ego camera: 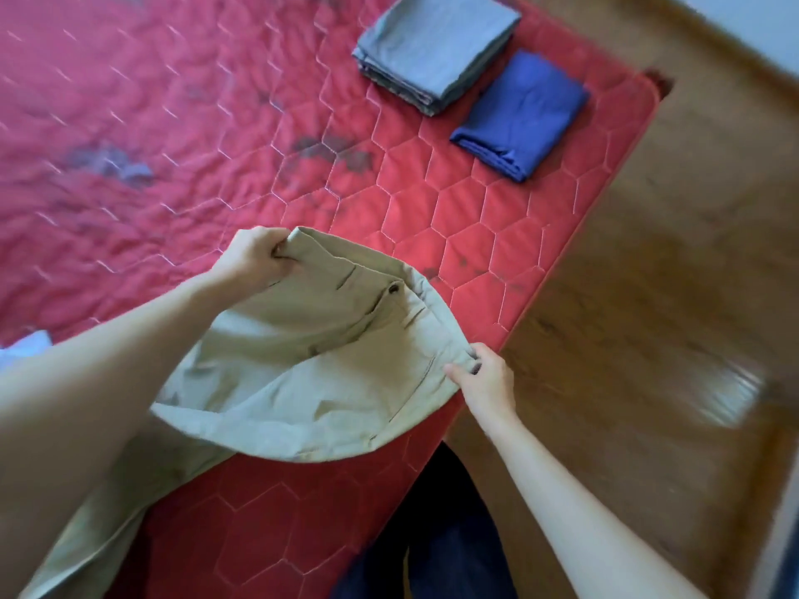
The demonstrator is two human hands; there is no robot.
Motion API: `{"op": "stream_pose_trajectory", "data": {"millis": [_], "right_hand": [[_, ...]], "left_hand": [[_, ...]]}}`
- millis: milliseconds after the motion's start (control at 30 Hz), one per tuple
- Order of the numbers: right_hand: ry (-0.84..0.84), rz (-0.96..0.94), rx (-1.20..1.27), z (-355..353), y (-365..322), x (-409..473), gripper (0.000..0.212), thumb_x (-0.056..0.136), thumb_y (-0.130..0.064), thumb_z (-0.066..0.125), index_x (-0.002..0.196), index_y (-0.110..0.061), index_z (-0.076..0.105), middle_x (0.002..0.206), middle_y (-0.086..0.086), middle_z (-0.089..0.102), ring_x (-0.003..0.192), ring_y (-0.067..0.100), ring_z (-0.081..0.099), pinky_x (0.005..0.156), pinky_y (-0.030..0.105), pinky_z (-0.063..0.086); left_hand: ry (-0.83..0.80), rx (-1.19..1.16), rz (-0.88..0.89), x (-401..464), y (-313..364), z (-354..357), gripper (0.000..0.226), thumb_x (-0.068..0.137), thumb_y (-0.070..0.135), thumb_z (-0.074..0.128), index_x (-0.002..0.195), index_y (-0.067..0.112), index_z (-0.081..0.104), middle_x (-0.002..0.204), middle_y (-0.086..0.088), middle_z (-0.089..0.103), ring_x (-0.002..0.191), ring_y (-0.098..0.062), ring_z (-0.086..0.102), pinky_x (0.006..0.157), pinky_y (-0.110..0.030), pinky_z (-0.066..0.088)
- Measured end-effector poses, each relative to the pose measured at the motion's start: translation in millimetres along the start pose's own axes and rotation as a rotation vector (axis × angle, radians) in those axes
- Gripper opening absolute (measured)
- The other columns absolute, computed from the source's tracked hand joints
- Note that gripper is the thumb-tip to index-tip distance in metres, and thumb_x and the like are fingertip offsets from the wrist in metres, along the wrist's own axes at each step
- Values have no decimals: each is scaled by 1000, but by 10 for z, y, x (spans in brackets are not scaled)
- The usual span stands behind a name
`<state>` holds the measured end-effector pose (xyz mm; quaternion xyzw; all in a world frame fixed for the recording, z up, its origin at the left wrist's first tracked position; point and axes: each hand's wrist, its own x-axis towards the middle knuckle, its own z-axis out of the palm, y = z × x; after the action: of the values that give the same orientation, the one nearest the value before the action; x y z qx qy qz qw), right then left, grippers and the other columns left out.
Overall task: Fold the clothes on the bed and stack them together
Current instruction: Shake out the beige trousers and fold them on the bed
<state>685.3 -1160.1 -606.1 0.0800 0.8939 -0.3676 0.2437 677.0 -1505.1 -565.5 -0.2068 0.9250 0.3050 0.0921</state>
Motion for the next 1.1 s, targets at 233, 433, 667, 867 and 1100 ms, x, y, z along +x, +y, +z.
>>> {"op": "stream_pose_trajectory", "data": {"millis": [233, 433, 667, 867, 1100], "right_hand": [[184, -379, 317, -1131, -1948, -226, 30, 72, -10, 79, 92, -24, 62, 73, -9, 59, 64, 1, 52, 64, 15, 42], [198, -777, 501, -2189, -3827, -744, 15, 76, -2, 73, 74, -12, 62, 67, -4, 63, 64, 8, 53, 66, 31, 46], [269, -1219, 588, -3297, -5430, -1818, 16, 84, -9, 67, 77, -23, 65, 68, -11, 65, 64, 4, 54, 59, 19, 44], [264, -1351, 455, -3489, -5798, -1957, 4, 91, -23, 62, 87, -23, 61, 75, -11, 62, 71, 8, 55, 62, 23, 43], [246, -1249, 298, -3326, -5584, -1537, 25, 91, -14, 59, 74, -31, 51, 71, -16, 55, 65, -3, 48, 55, 11, 35]], "left_hand": [[407, -169, -65, -589, 527, -2029, 11, 83, 12, 64, 79, 2, 65, 70, -8, 59, 68, -19, 46, 57, -24, 39], [745, -411, 63, -1440, 1112, -4011, 30, 75, 29, 62, 88, 3, 68, 80, -7, 63, 75, -15, 50, 73, -41, 51], [1132, -550, 291, -2529, 1870, -5523, 24, 79, 29, 66, 86, 7, 70, 80, -6, 67, 79, -18, 56, 77, -42, 51], [1250, -602, 218, -2996, 1983, -5501, 25, 88, 25, 64, 84, 0, 66, 80, -10, 65, 75, -18, 54, 72, -42, 46], [1281, -372, 21, -2994, 1923, -4843, 16, 91, 17, 60, 78, 11, 66, 71, 1, 67, 64, -2, 55, 60, -16, 40]]}}
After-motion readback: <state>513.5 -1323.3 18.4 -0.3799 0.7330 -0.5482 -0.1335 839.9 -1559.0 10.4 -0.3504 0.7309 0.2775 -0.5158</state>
